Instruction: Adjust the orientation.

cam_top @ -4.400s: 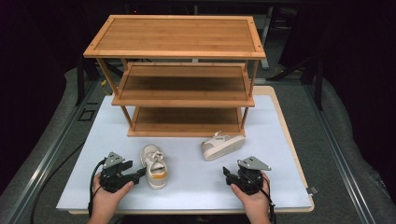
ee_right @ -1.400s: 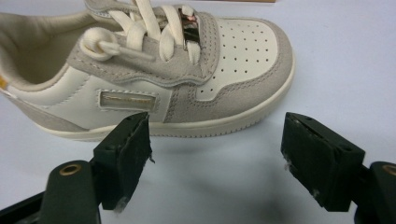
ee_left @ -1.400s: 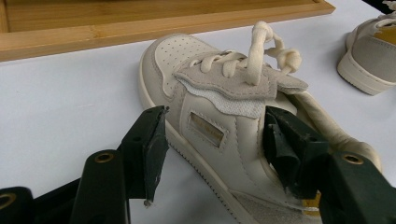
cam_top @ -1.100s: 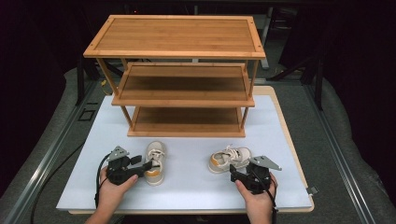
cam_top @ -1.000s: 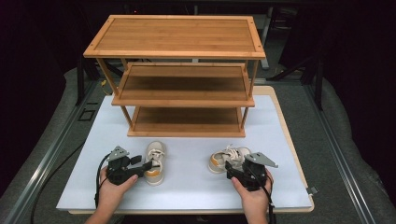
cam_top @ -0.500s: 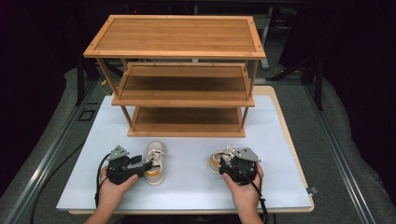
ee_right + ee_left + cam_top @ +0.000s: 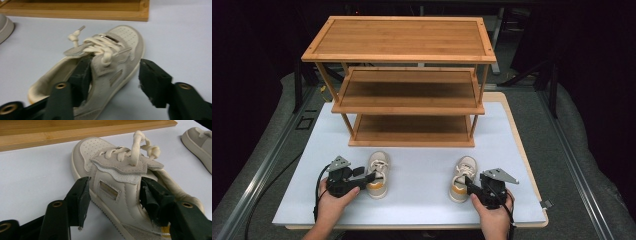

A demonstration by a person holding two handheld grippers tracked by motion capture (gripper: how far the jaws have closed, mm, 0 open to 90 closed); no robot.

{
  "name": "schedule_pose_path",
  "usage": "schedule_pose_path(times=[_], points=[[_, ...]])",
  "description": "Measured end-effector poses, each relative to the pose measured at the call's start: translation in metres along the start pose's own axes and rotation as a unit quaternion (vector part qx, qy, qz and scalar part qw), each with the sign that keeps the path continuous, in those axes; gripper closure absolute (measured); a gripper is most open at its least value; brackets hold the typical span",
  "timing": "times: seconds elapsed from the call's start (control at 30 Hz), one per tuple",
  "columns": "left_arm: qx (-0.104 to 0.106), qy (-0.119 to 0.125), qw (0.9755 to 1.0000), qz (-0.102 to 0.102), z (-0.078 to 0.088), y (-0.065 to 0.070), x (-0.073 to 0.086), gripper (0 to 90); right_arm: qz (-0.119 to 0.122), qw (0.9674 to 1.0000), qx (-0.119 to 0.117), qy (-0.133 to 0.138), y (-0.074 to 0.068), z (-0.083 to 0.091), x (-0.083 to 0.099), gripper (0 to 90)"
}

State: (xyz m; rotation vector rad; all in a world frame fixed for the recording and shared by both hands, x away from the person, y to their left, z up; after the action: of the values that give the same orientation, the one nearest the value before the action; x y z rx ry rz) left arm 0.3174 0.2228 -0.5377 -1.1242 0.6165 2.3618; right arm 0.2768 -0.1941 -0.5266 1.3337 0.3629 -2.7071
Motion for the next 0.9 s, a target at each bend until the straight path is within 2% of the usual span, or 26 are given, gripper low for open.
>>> schedule_pose_path(times=[0.1, 0.13, 0.2, 0.27, 0.3, 0.33, 0.43, 0.47, 0.53, 0.6, 0.63, 0.7, 0.8, 0.9], points=[[0.003, 0.0, 1.0, 0.0, 0.0, 0.0, 0.0, 44.4, 0.006, 0.9999, 0.001, -0.01, -0.008, -0.005, 0.003, 50.5], [0.005, 0.0, 1.0, 0.0, -0.001, 0.0, 0.0, 44.7, -0.001, 1.0, 0.008, -0.004, -0.011, -0.009, 0.006, 49.9], [0.007, -0.001, 1.0, 0.004, -0.001, 0.0, 0.0, 44.7, -0.013, 0.9999, 0.0, -0.007, -0.009, -0.009, 0.005, 48.4], [0.009, -0.002, 0.9999, 0.009, -0.002, 0.0, 0.0, 45.3, -0.036, 0.9993, -0.008, -0.009, -0.006, -0.011, 0.007, 48.4], [0.009, -0.002, 0.9999, 0.009, -0.002, 0.0, 0.0, 46.4, -0.036, 0.9993, -0.008, -0.009, -0.006, -0.011, 0.007, 48.4], [0.011, -0.004, 0.9998, 0.013, -0.003, 0.001, 0.0, 48.2, -0.051, 0.9985, -0.018, -0.013, -0.003, -0.012, 0.007, 49.2], [0.005, -0.011, 0.9999, 0.01, -0.003, 0.003, -0.002, 50.1, -0.053, 0.9984, -0.016, -0.012, -0.003, -0.012, 0.007, 50.7], [-0.001, -0.015, 0.9999, 0.009, -0.004, 0.004, -0.003, 51.1, -0.048, 0.9987, -0.015, -0.006, -0.004, -0.011, 0.006, 55.5], [0.0, -0.014, 0.9998, 0.017, -0.005, 0.004, -0.003, 53.3, -0.058, 0.9978, -0.033, -0.002, -0.006, -0.013, 0.006, 56.3], [0.005, -0.014, 0.9997, 0.022, -0.005, 0.004, -0.003, 55.5, -0.051, 0.998, -0.037, -0.001, -0.01, -0.015, 0.006, 56.6], [0.014, -0.014, 0.9995, 0.023, -0.008, 0.008, -0.004, 55.6, -0.049, 0.9979, -0.04, -0.006, -0.012, -0.015, 0.005, 56.7], [0.014, -0.016, 0.9996, 0.02, -0.009, 0.011, -0.004, 55.5, -0.05, 0.9977, -0.045, -0.003, -0.015, -0.017, 0.005, 56.7], [0.013, -0.016, 0.9996, 0.019, -0.013, 0.022, -0.006, 55.5, -0.034, 0.9967, -0.073, -0.008, -0.033, -0.024, 0.005, 56.7], [0.023, -0.019, 0.9991, 0.03, -0.018, 0.026, -0.009, 55.4, -0.014, 0.9951, -0.097, -0.018, -0.048, -0.03, 0.003, 56.7]])
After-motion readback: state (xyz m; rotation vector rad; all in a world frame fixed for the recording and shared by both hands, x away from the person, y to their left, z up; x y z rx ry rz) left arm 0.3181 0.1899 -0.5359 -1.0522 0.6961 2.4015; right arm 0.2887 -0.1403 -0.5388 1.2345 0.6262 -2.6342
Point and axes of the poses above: each handheld gripper's, and its own axes: z roughly backward along the jaws, x roughly out of its underside, y roughly to its right, the point moved 2 cm from there along -z, roughly forward along the jaws, and after that the axes turned 3 degrees about -z, right-handed, at the moved point
